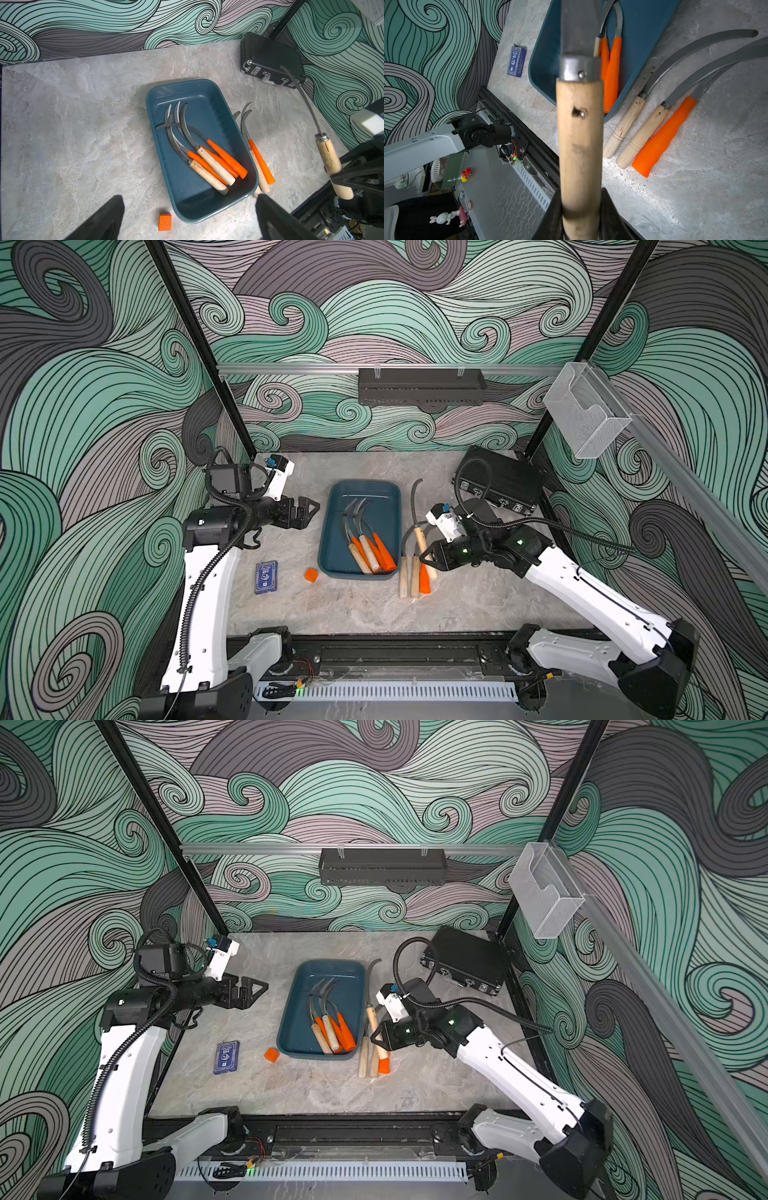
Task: Put small sickles into storage boxes
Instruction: Place the sickle in the storage box.
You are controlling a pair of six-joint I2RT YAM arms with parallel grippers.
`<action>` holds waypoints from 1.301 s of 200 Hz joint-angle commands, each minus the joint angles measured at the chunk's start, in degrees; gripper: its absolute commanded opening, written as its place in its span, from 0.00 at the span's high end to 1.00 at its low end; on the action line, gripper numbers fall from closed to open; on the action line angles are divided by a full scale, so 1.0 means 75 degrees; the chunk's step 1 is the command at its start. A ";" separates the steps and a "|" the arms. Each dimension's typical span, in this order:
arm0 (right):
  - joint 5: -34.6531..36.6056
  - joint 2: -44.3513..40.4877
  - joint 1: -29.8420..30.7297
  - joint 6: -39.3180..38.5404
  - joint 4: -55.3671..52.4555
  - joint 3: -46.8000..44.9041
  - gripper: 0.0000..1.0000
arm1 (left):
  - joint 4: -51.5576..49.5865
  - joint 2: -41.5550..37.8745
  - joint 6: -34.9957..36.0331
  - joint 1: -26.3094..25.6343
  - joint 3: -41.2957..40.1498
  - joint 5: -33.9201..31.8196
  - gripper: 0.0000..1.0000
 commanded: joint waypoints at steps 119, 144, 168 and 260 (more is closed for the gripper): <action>-0.1118 0.0983 0.0056 0.0356 0.1114 0.1008 0.96 | -0.0238 -0.0313 0.0382 -0.0033 -0.0406 -0.0539 0.05; -0.1128 0.1322 0.0176 0.0401 0.1291 0.1183 0.96 | -0.0244 -0.0412 0.0302 -0.0039 -0.0467 -0.0611 0.05; -0.1146 0.1605 0.0357 0.0438 0.1423 0.1379 0.96 | -0.0274 -0.0525 0.0288 -0.0034 -0.0478 -0.0619 0.03; -0.1032 0.2654 0.0831 0.0675 0.1794 0.1897 0.97 | -0.0368 -0.0461 0.0074 -0.0033 0.0016 -0.0407 0.02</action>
